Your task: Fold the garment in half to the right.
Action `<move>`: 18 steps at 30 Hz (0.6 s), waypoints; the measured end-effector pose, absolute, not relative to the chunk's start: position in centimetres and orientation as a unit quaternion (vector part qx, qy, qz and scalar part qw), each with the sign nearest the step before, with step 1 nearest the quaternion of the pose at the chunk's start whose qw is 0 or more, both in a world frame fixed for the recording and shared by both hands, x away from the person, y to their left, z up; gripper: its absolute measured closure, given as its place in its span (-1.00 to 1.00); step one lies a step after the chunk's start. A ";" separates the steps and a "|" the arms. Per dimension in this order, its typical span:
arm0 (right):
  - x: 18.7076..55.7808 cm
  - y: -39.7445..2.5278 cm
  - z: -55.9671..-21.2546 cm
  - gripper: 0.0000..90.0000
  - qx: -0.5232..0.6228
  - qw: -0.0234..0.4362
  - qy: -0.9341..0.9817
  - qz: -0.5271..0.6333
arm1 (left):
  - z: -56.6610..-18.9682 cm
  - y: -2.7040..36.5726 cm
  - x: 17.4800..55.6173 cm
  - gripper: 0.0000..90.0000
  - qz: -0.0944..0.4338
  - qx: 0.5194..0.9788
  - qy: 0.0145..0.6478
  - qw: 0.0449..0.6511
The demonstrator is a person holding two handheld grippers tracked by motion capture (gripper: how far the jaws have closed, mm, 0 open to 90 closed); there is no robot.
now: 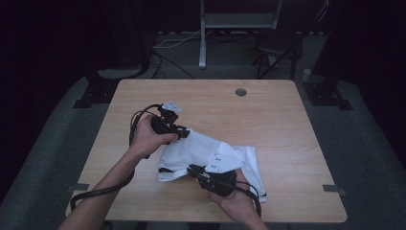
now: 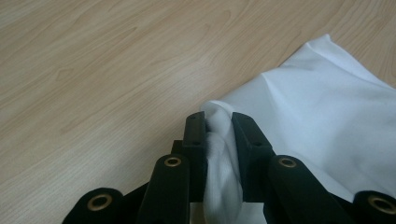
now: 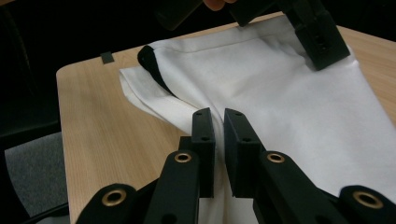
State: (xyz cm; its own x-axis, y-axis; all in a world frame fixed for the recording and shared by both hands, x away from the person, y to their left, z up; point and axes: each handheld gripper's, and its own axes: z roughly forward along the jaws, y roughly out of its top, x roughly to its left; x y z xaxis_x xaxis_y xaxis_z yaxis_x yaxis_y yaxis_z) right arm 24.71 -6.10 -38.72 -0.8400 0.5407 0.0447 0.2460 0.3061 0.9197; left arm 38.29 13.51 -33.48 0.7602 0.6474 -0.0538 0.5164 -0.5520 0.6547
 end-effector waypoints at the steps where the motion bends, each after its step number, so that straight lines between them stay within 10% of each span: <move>1: 24.7 -6.3 -38.7 0.85 0.250 0.138 0.793 0.538 | -33.4 13.3 38.3 0.69 0.096 0.876 0.332 0.335; 18: 23.9 -10.3 -38.3 0.85 0.289 0.153 0.775 0.540 | -31.9 10.2 38.3 0.69 0.074 0.883 0.324 0.332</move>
